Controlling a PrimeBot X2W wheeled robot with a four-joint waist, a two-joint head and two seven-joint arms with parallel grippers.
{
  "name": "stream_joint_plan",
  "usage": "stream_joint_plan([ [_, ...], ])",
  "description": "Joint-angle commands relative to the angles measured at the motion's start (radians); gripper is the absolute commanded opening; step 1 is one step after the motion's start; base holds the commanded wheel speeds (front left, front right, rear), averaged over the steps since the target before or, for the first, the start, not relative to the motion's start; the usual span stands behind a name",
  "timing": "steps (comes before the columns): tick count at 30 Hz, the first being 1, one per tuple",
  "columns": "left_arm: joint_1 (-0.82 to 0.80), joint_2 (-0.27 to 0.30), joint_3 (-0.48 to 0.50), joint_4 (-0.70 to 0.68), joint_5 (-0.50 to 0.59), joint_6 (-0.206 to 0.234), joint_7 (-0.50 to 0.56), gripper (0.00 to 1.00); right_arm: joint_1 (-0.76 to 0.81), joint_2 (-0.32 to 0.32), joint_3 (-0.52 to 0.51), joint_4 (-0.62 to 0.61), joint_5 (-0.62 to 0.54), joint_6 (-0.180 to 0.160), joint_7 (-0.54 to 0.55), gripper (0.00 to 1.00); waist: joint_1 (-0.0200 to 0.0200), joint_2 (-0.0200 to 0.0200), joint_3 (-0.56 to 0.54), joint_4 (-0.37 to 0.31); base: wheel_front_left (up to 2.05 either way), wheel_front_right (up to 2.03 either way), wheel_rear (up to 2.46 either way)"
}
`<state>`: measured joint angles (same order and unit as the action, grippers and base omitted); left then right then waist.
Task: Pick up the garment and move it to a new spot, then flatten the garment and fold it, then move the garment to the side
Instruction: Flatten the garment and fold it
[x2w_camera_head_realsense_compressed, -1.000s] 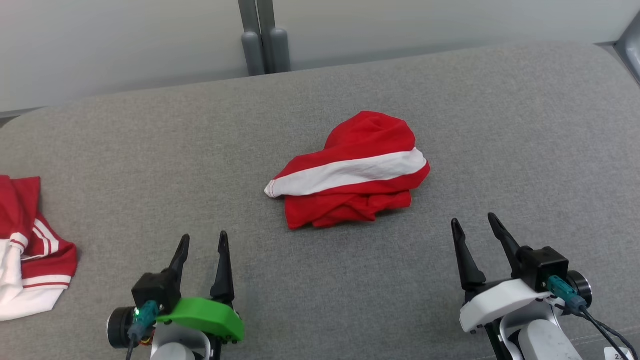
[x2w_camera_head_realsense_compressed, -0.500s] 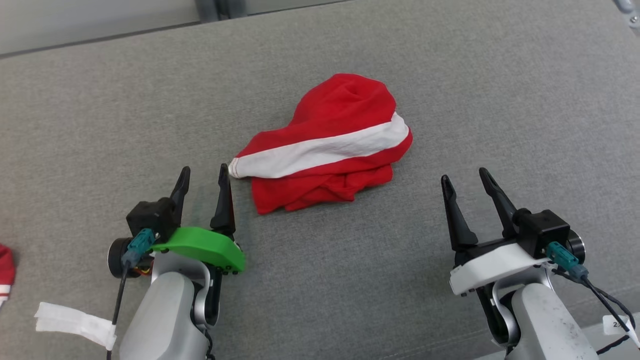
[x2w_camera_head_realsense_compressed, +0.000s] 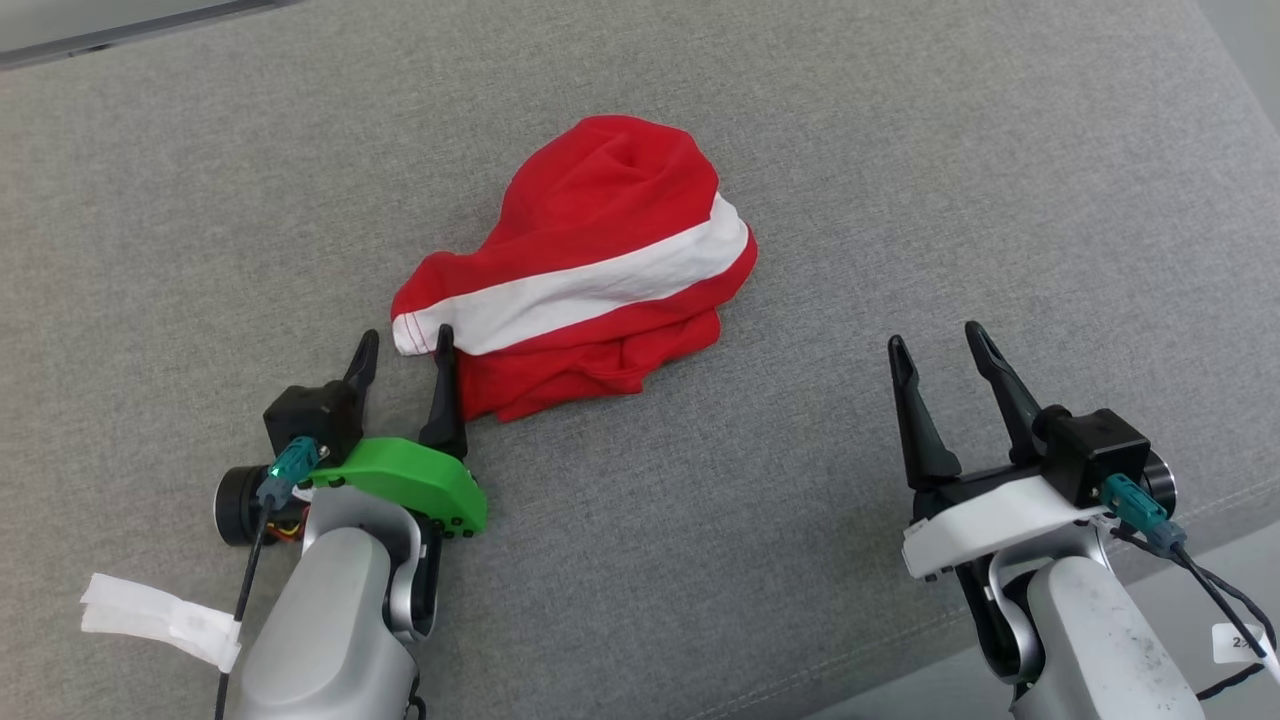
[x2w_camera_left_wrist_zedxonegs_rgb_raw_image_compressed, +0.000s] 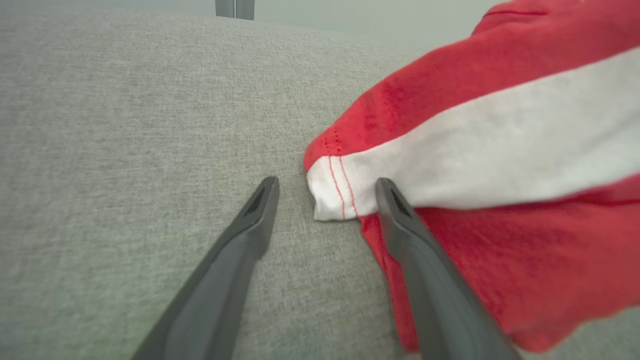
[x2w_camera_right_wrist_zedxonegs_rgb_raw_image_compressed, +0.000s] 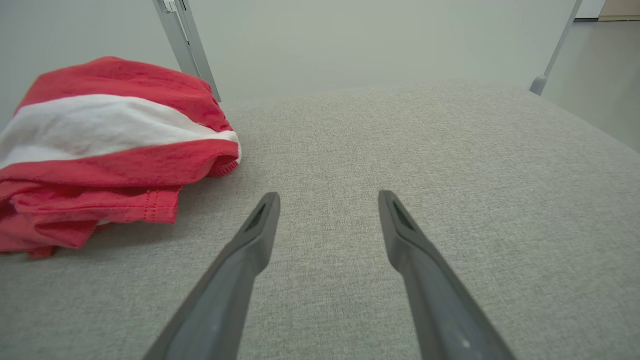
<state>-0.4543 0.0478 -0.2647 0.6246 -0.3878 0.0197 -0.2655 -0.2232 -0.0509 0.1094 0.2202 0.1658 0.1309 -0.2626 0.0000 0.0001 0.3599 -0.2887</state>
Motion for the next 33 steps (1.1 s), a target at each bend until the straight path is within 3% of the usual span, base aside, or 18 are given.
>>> stream_joint_plan([
  [1, -0.006, 0.005, 0.0, 0.019, 0.001, 0.005, 0.002, 0.44, -0.01, 0.0, -0.002, -0.006, 0.004, 0.0, -0.003, 1.0, 0.0, -0.0001, 0.009, -0.009, 0.0, 0.0, 0.0],
  [2, -0.008, 0.005, 0.0, 0.021, 0.003, 0.005, 0.003, 0.18, -0.011, 0.0, -0.003, -0.006, 0.005, 0.0, -0.003, 1.0, 0.0, -0.0001, 0.011, -0.009, 0.0, 0.0, 0.0],
  [3, -0.009, 0.005, 0.001, 0.02, 0.006, 0.006, 0.003, 0.0, -0.011, 0.0, -0.005, -0.007, 0.005, 0.0, -0.003, 1.0, 0.0, -0.0001, 0.012, -0.009, 0.0, 0.0, 0.0],
  [8, 0.009, 0.005, 0.006, -0.024, 0.021, 0.01, 0.002, 0.0, -0.005, 0.0, -0.019, 0.0, 0.008, 0.0, -0.003, 1.0, 0.0, -0.0001, 0.002, 0.014, 0.0, 0.0, 0.0],
  [21, 0.169, 0.005, 0.07, -0.207, 0.059, 0.001, 0.001, 0.0, 0.045, -0.001, -0.042, 0.032, 0.0, 0.0, -0.003, 1.0, 0.0, -0.0001, -0.137, 0.148, 0.0, 0.0, 0.0],
  [33, 0.326, 0.004, 0.1, -0.193, 0.08, -0.016, 0.001, 0.0, 0.123, -0.001, -0.061, 0.058, 0.002, 0.0, -0.003, 1.0, 0.0, -0.0001, -0.271, 0.208, 0.0, 0.0, 0.0],
])
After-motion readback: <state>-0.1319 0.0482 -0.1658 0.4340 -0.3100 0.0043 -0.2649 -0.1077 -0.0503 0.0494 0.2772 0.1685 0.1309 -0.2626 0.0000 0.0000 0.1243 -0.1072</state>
